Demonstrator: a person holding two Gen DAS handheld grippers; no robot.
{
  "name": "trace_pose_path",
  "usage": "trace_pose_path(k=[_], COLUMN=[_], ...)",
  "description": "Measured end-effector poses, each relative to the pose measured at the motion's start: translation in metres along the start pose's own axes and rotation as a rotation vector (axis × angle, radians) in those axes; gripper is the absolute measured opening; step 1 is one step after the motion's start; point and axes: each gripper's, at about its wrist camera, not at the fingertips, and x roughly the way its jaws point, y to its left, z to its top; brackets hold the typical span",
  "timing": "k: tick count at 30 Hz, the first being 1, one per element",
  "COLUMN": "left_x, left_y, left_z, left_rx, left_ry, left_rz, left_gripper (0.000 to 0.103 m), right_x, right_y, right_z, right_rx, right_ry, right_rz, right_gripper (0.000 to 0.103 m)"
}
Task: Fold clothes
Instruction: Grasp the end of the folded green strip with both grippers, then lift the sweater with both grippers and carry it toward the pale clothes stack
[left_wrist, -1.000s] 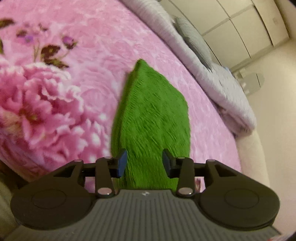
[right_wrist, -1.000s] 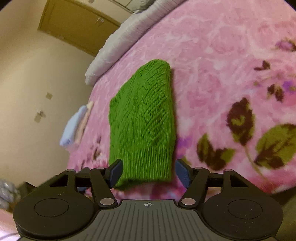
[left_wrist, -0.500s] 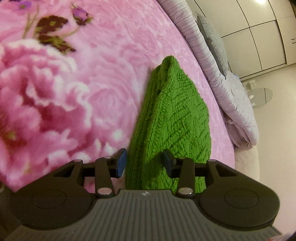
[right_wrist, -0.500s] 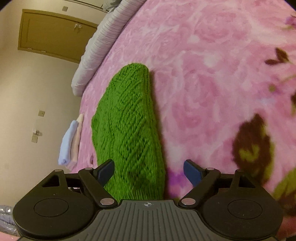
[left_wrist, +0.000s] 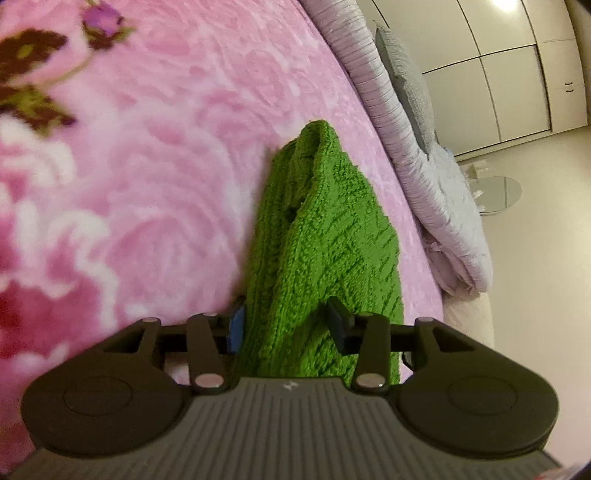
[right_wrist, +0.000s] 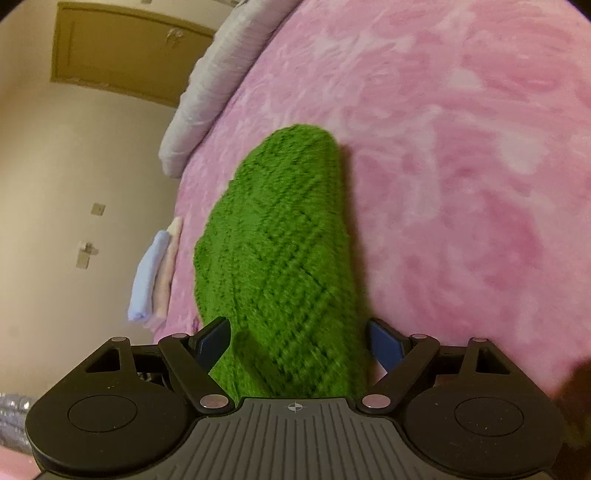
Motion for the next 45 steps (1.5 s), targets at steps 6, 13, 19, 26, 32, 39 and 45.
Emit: trace_pose_path(k=[6, 13, 19, 26, 32, 39, 45], left_x=[-0.001, 0.001, 0.004, 0.005, -0.026, -0.097, -0.168], left_y=[0.005, -0.003, -0.013, -0.027, -0.077, -0.146, -0.166], left_z=[-0.002, 0.016, 0.036, 0.059, 0.095, 0.13, 0.151], left_rx=[0.02, 0.047, 0.071, 0.088, 0.113, 0.106, 0.05], left_ry=[0.003, 0.057, 0.114, 0.174, 0.202, 0.115, -0.026], left_rz=[-0.039, -0.043, -0.039, -0.031, 0.02, 0.063, 0.083], left_gripper=[0.037, 0.024, 0.016, 0.014, 0.014, 0.014, 0.014], right_x=[0.004, 0.014, 0.017, 0.014, 0.009, -0.004, 0.016], right_y=[0.001, -0.003, -0.005, 0.029, 0.084, 0.172, 0.252], right_z=[-0.005, -0.002, 0.001, 0.005, 0.027, 0.054, 0.075], right_rx=[-0.066, -0.041, -0.001, 0.087, 0.135, 0.113, 0.015], right_ry=[0.019, 0.002, -0.018, -0.008, 0.0, 0.032, 0.13], right_rz=[0.004, 0.021, 0.027, -0.027, -0.032, 0.03, 0.081], right_gripper=[0.074, 0.055, 0.04, 0.036, 0.035, 0.035, 0.035])
